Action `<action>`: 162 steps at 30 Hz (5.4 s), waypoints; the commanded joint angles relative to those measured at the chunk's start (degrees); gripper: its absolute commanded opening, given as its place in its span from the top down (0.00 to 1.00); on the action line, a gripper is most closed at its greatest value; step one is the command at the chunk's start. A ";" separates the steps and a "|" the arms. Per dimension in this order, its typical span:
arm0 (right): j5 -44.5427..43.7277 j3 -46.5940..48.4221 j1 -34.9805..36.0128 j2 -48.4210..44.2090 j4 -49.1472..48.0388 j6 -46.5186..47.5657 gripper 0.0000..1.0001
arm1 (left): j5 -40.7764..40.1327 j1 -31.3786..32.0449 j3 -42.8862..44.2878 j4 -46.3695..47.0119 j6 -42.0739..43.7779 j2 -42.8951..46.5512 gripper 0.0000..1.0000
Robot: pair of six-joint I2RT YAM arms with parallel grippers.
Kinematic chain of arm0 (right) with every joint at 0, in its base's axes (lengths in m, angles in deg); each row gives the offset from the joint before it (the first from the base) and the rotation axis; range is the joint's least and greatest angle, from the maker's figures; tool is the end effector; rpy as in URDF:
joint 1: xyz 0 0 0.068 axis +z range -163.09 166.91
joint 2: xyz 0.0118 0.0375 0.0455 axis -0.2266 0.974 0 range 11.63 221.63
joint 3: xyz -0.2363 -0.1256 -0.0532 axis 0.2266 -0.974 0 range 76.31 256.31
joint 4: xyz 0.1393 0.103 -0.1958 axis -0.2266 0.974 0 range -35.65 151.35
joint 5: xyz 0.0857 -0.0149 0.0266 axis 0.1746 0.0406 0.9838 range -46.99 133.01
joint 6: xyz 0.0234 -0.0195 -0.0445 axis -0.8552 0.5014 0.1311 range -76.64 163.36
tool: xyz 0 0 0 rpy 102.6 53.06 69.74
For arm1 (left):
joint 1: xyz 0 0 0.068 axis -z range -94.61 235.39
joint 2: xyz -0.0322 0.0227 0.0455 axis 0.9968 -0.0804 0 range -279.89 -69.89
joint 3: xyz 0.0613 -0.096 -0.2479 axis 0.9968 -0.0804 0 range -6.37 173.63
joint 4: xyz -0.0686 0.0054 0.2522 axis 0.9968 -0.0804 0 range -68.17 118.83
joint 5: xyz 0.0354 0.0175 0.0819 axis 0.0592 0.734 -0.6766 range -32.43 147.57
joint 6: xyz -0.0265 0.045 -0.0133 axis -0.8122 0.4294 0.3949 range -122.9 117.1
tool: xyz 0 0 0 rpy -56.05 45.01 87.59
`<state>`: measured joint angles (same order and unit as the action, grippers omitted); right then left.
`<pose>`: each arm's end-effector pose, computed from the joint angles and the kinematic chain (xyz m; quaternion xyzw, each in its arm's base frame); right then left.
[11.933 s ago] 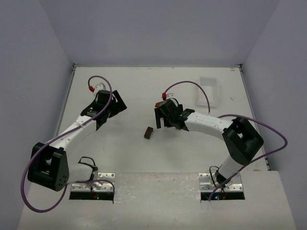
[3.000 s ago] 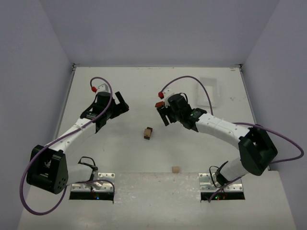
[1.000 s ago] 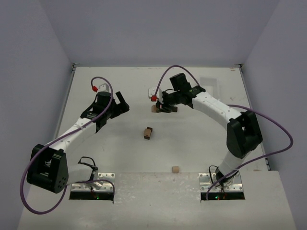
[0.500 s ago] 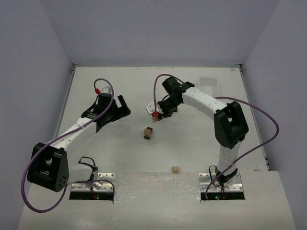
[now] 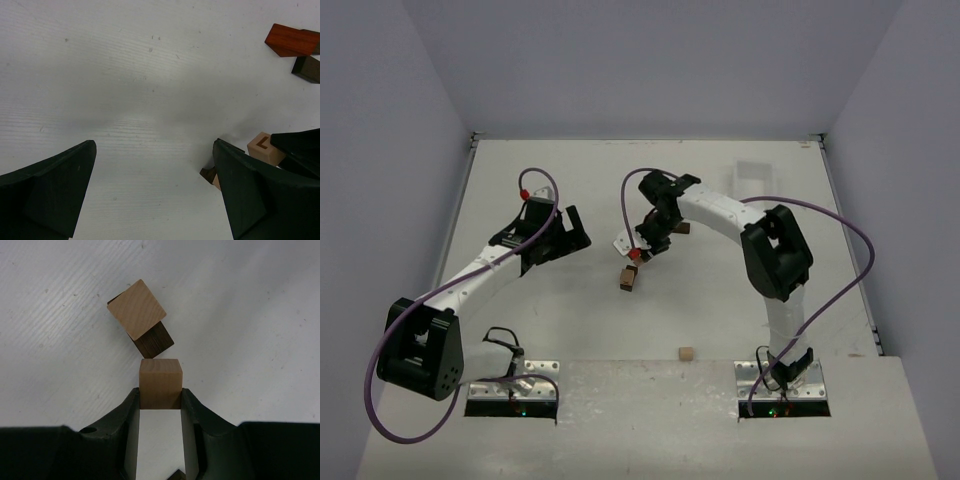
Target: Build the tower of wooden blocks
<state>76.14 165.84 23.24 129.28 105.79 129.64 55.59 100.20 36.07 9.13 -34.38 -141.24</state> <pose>0.3154 0.2560 0.1827 -0.8498 0.4355 0.2205 0.1990 0.2435 -0.0631 0.2155 -0.1416 0.9246 -0.1240 0.3312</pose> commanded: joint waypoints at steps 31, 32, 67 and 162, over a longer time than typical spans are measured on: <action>-2.11 4.60 4.03 1.71 3.69 6.37 0.78 | 0.31 0.57 1.53 0.79 1.05 0.46 0.00; -2.11 4.60 4.08 1.71 3.74 6.42 0.78 | 0.04 0.57 1.58 0.73 1.00 0.30 0.00; -2.77 5.48 4.91 2.41 5.96 11.28 0.77 | -0.48 1.63 1.60 0.72 1.33 -0.89 0.00; 4.80 -0.92 -1.10 -15.38 -4.58 -13.69 0.01 | -7.93 2.77 6.32 2.57 -5.22 7.98 0.00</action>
<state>73.92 170.04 24.87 121.74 107.94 126.19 49.48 102.36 39.68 6.44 -37.15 -134.19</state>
